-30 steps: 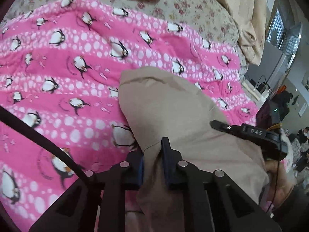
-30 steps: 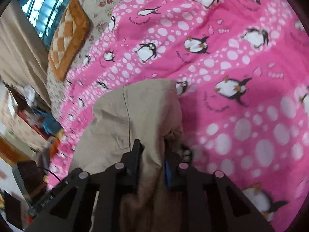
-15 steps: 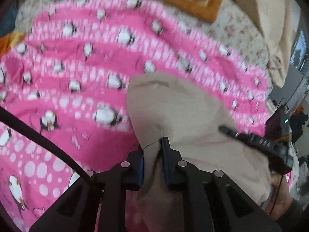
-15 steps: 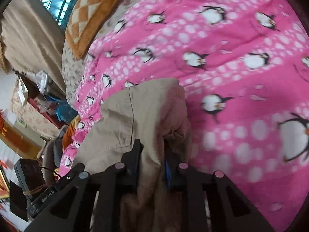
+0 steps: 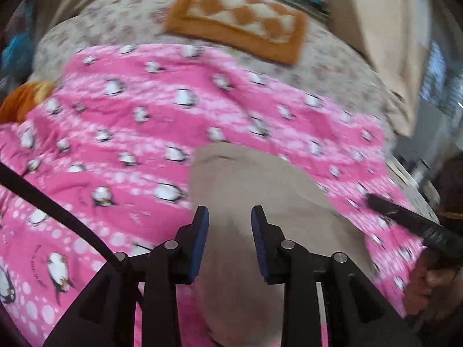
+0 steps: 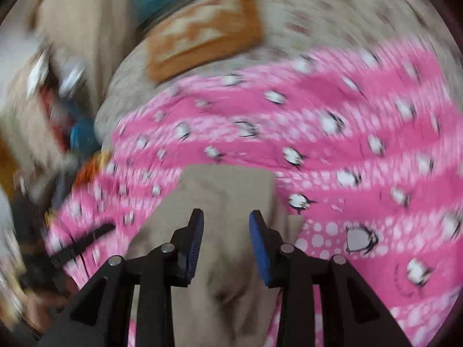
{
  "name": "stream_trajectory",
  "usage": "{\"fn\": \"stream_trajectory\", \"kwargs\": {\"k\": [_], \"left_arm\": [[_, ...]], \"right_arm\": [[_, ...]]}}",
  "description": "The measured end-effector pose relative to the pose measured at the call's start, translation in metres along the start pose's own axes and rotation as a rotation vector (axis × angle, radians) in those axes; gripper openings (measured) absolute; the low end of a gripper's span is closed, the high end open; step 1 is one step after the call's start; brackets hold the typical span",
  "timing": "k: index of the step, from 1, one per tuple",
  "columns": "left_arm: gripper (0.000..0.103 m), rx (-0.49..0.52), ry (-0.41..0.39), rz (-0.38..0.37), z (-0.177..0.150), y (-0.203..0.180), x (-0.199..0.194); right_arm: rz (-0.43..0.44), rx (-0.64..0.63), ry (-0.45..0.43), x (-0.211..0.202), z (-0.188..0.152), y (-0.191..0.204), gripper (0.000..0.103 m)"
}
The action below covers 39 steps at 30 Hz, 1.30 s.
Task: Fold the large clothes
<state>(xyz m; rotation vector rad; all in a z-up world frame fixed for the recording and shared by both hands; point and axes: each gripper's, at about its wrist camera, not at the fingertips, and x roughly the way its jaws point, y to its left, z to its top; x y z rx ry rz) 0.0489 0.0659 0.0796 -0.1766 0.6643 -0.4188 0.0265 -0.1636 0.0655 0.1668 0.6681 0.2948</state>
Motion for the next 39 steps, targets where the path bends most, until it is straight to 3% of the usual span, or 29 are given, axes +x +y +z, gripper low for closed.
{"fn": "stream_trajectory", "kwargs": {"k": [2, 4, 5, 8, 11, 12, 16, 19, 23, 26, 30, 36, 39], "left_arm": [[0.009, 0.013, 0.103, -0.024, -0.013, -0.009, 0.016], [0.009, 0.028, 0.254, 0.016, -0.039, -0.012, 0.042], [0.009, 0.051, 0.288, 0.028, -0.046, -0.015, 0.05], [0.009, 0.146, 0.261, 0.074, -0.047, -0.03, 0.051], [0.009, 0.061, 0.192, 0.022, -0.033, -0.026, 0.035], [0.009, 0.051, 0.136, 0.01, -0.026, -0.024, 0.025], [0.009, 0.001, -0.054, 0.046, 0.005, -0.023, 0.007], [0.011, -0.097, -0.114, 0.052, 0.035, -0.016, 0.022], [0.014, -0.16, -0.089, 0.062, 0.062, -0.011, 0.05], [0.022, -0.137, -0.05, 0.104, 0.066, -0.013, 0.08], [0.022, -0.146, 0.182, 0.155, 0.041, 0.004, 0.156], [0.026, -0.144, 0.167, 0.193, 0.028, 0.003, 0.169], [0.039, -0.144, 0.17, 0.157, 0.029, 0.002, 0.168]], "right_arm": [[-0.078, -0.028, 0.091, 0.019, -0.017, 0.011, 0.026], [-0.153, 0.0, 0.232, 0.043, -0.037, 0.0, 0.025], [-0.171, 0.005, 0.305, 0.055, -0.047, -0.006, 0.02], [-0.174, -0.007, 0.335, 0.056, -0.049, -0.013, 0.02], [-0.177, -0.006, 0.314, 0.046, -0.044, -0.011, 0.02], [-0.183, -0.008, 0.289, 0.039, -0.04, -0.008, 0.02], [-0.255, -0.057, 0.049, 0.009, -0.011, 0.014, 0.02], [-0.306, 0.016, -0.076, 0.007, 0.015, 0.013, 0.031], [-0.331, 0.048, -0.087, 0.038, 0.044, 0.007, 0.033], [-0.316, 0.041, 0.043, 0.091, 0.047, -0.002, 0.035], [-0.339, 0.065, 0.255, 0.16, 0.003, -0.038, 0.035], [-0.354, 0.073, 0.25, 0.171, -0.008, -0.045, 0.038], [-0.379, 0.067, 0.252, 0.169, -0.006, -0.044, 0.045]]}}
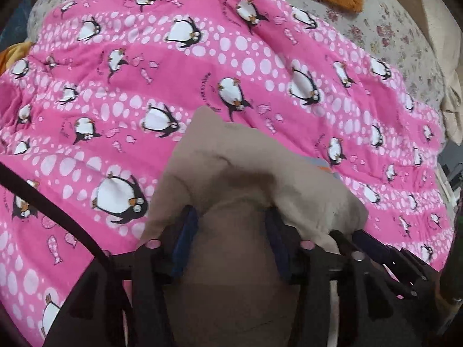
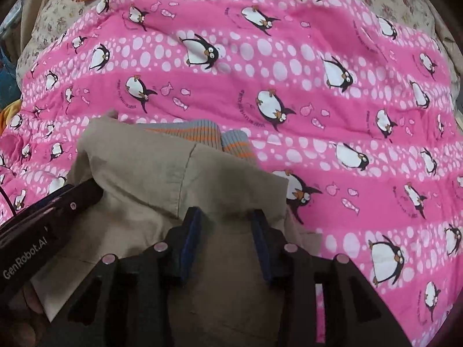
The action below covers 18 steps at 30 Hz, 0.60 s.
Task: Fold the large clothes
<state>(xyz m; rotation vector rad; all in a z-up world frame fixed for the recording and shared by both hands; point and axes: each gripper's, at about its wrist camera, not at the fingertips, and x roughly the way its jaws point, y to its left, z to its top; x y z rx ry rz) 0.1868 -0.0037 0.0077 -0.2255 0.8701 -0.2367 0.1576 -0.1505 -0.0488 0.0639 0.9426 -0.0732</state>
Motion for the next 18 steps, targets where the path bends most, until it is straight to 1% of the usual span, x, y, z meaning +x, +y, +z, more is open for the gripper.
{"fn": "stream_trajectory", "kwargs": {"k": [2, 3, 4, 5, 6, 9, 10, 11, 12, 13, 14, 17, 18], "left_arm": [[0.051, 0.005, 0.004, -0.037, 0.002, 0.0, 0.0], [0.054, 0.002, 0.003, -0.048, 0.003, -0.001, 0.001], [0.058, -0.002, 0.0, -0.056, 0.003, -0.001, 0.002], [0.063, -0.008, 0.0, -0.067, 0.003, -0.002, 0.002], [0.064, -0.023, -0.007, -0.077, 0.003, -0.002, 0.002], [0.066, -0.03, -0.011, -0.092, 0.003, -0.002, 0.002], [0.066, -0.031, -0.01, -0.094, 0.003, -0.002, 0.002], [0.066, -0.022, 0.002, -0.084, 0.004, -0.004, 0.002], [0.066, 0.01, 0.031, -0.056, 0.006, -0.01, 0.003], [0.066, 0.044, 0.052, -0.03, 0.006, -0.017, 0.001], [0.066, 0.067, 0.057, -0.012, 0.005, -0.022, -0.004], [0.066, 0.103, 0.049, 0.018, -0.008, -0.03, -0.04], [0.066, 0.101, 0.053, 0.007, -0.018, -0.03, -0.06]], "right_arm": [[-0.005, 0.008, 0.006, 0.0, 0.002, -0.003, 0.052], [-0.006, 0.018, 0.009, 0.0, 0.004, -0.006, 0.057], [-0.015, 0.028, 0.011, -0.001, 0.004, -0.008, 0.06], [-0.023, 0.038, 0.014, -0.003, 0.003, -0.011, 0.068], [-0.024, 0.055, 0.021, -0.004, 0.003, -0.014, 0.07], [0.021, 0.129, 0.021, -0.01, 0.001, -0.026, 0.07], [0.016, 0.141, 0.011, -0.016, -0.001, -0.028, 0.07], [0.009, 0.139, 0.006, -0.022, -0.002, -0.03, 0.07], [0.01, 0.13, -0.001, -0.033, -0.005, -0.029, 0.069], [0.017, 0.126, -0.005, -0.044, -0.008, -0.031, 0.069], [0.032, 0.119, -0.01, -0.06, -0.013, -0.034, 0.069], [0.065, 0.069, -0.046, -0.109, -0.033, -0.036, 0.069], [0.076, 0.043, -0.064, -0.126, -0.043, -0.037, 0.069]]}}
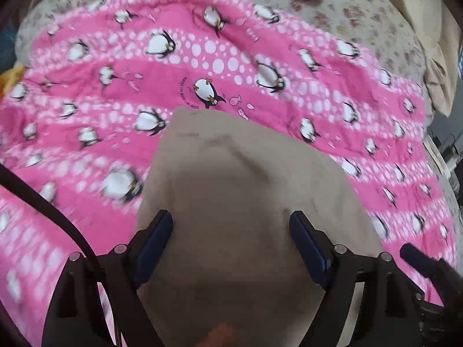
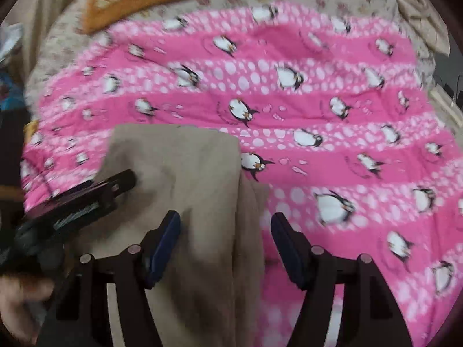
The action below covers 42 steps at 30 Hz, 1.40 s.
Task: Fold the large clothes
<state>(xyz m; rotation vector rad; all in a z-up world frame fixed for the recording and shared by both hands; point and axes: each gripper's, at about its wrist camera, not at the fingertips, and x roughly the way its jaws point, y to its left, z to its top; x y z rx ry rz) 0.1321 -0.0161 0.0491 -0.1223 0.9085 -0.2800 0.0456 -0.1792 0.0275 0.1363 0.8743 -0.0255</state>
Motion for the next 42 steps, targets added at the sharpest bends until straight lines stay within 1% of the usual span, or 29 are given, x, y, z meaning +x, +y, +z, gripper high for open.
{"fn": "stream_trajectory", "kwargs": {"k": [2, 3, 5, 7, 8, 9, 11, 12, 13, 15, 17, 19, 22, 26, 32, 42], "left_arm": [[0.067, -0.005, 0.006, -0.041, -0.022, 0.003, -0.032], [0.067, 0.0, 0.013, -0.032, -0.036, 0.005, -0.048], [0.066, 0.02, -0.006, 0.009, -0.07, 0.008, -0.078], [0.067, 0.021, -0.029, 0.087, -0.11, 0.013, -0.105], [0.067, 0.017, -0.037, 0.098, -0.12, 0.013, -0.112], [0.066, 0.018, -0.052, 0.111, -0.134, 0.013, -0.123], [0.066, 0.04, -0.079, 0.156, -0.152, 0.008, -0.133], [0.067, 0.058, -0.087, 0.181, -0.158, 0.004, -0.135], [0.067, 0.07, -0.094, 0.187, -0.163, 0.0, -0.137], [0.066, 0.081, -0.104, 0.174, -0.166, -0.004, -0.141], [0.066, 0.096, -0.126, 0.177, -0.168, -0.008, -0.145], [0.066, 0.111, -0.143, 0.17, -0.171, -0.013, -0.148], [0.066, 0.122, -0.139, 0.165, -0.171, -0.016, -0.145], [0.066, 0.105, -0.13, 0.159, -0.17, -0.016, -0.143], [0.066, 0.088, -0.115, 0.149, -0.169, -0.016, -0.138], [0.067, 0.085, -0.09, 0.144, -0.169, -0.018, -0.131]], "right_arm": [[0.024, -0.043, -0.03, -0.03, -0.021, -0.003, 0.07], [0.022, -0.058, -0.043, -0.042, -0.032, -0.006, 0.071], [-0.022, -0.093, -0.067, -0.069, -0.066, -0.012, 0.073], [-0.078, -0.091, -0.071, -0.088, -0.09, -0.018, 0.073], [-0.082, -0.069, -0.069, -0.096, -0.097, -0.021, 0.073], [-0.052, -0.033, -0.087, -0.108, -0.103, -0.025, 0.073], [-0.01, -0.011, -0.153, -0.131, -0.113, -0.026, 0.074], [-0.014, -0.005, -0.176, -0.137, -0.116, -0.026, 0.076], [-0.019, 0.007, -0.193, -0.142, -0.118, -0.026, 0.077], [-0.02, 0.035, -0.204, -0.148, -0.125, -0.027, 0.078], [-0.017, 0.059, -0.208, -0.152, -0.13, -0.028, 0.078], [-0.022, 0.059, -0.217, -0.155, -0.132, -0.027, 0.078], [-0.058, 0.037, -0.231, -0.155, -0.132, -0.024, 0.078], [-0.07, 0.042, -0.225, -0.15, -0.131, -0.022, 0.078], [-0.067, 0.045, -0.204, -0.142, -0.129, -0.02, 0.078], [-0.05, 0.05, -0.191, -0.138, -0.128, -0.019, 0.079]]}}
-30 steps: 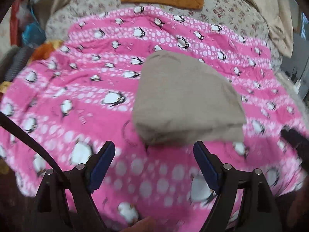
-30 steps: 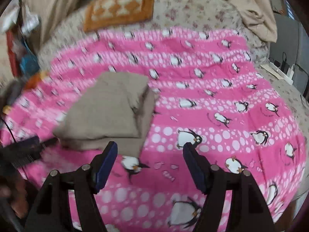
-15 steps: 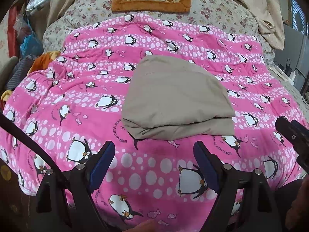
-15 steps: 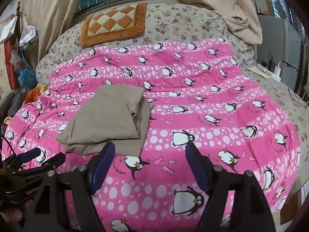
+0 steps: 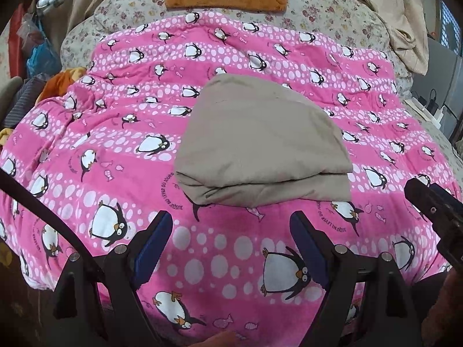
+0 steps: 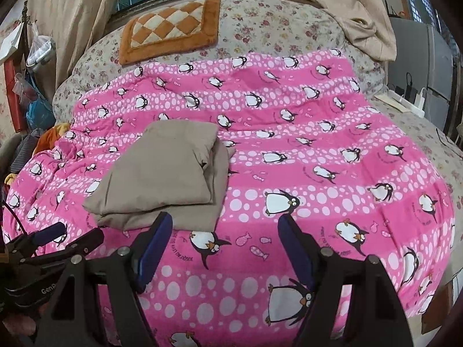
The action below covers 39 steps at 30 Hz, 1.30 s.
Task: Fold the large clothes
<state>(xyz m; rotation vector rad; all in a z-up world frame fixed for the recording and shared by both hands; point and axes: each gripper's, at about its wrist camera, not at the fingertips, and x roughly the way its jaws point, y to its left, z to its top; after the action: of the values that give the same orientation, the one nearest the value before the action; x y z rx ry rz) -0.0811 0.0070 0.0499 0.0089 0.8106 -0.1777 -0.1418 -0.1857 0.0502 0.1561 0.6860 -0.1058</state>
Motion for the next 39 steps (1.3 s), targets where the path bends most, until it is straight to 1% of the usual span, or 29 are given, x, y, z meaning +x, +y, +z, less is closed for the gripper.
{"fn": "stream_trajectory", "kwargs": {"k": [23, 35, 39], "left_arm": [[0.066, 0.001, 0.024, -0.002, -0.0003, -0.0035, 0.0087], [0.066, 0.001, 0.025, 0.007, -0.0004, -0.0028, 0.0086], [0.066, -0.001, 0.018, -0.002, -0.0005, -0.0015, 0.0078]], "right_arm": [[0.017, -0.017, 0.016, 0.0078, -0.0011, 0.0056, 0.079], [0.018, -0.018, 0.016, 0.008, -0.0014, 0.0058, 0.079], [0.018, -0.019, 0.018, 0.009, -0.0016, 0.0073, 0.079]]}}
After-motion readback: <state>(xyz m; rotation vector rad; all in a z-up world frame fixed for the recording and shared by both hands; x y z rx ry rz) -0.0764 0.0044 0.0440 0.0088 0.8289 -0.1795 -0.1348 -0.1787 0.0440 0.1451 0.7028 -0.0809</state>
